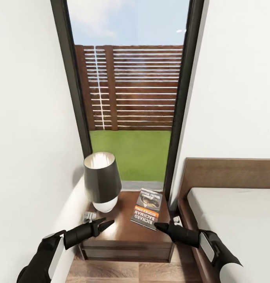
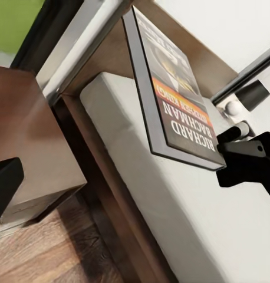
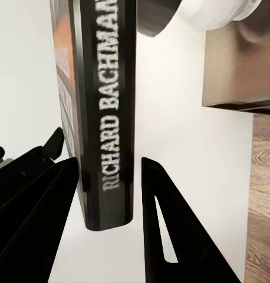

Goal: In the bedroom, move the book from the bed onto either nightstand, and place the two sandals side by side next to the bed.

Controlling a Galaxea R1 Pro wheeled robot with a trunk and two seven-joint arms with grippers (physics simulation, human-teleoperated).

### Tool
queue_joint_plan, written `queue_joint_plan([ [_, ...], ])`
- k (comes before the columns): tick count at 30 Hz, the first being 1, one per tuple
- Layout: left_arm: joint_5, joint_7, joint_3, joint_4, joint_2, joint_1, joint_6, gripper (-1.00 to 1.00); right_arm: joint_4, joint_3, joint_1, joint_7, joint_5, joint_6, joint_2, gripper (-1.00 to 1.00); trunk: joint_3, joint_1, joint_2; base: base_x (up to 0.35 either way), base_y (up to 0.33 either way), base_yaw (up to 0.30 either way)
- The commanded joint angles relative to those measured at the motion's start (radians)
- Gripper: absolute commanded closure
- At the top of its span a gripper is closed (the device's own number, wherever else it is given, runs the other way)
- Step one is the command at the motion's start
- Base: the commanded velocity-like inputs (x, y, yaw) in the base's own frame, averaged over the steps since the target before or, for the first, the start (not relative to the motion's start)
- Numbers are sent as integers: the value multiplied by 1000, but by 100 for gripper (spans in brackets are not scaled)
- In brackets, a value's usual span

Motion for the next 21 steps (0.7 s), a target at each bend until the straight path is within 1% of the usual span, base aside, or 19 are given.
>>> queue_joint_plan([
  [1,5,-3,1,0,0,-1,9,-100,0,-2,-1,2,-4,6,0,100,-1,1,-1,331,0,0],
  [3,5,-3,1,0,0,0,9,-100,1,-2,-1,2,-4,6,0,100,-1,1,-1,283,0,0],
  [5,5,-2,1,0,0,0,9,-100,4,-2,-1,2,-4,6,0,100,-1,1,-1,137,0,0],
  [17,5,-2,1,0,0,0,8,-100,15,-2,-1,-7,-3,7,2,100,-1,1,-1,13,0,0],
  [18,5,-2,1,0,0,0,8,-100,15,-3,-1,-19,-3,8,2,100,-1,1,-1,0,0,0],
  [21,5,-2,1,0,-1,1,8,-100,15,-5,-1,-101,-5,12,1,100,-1,1,-1,0,0,0],
])
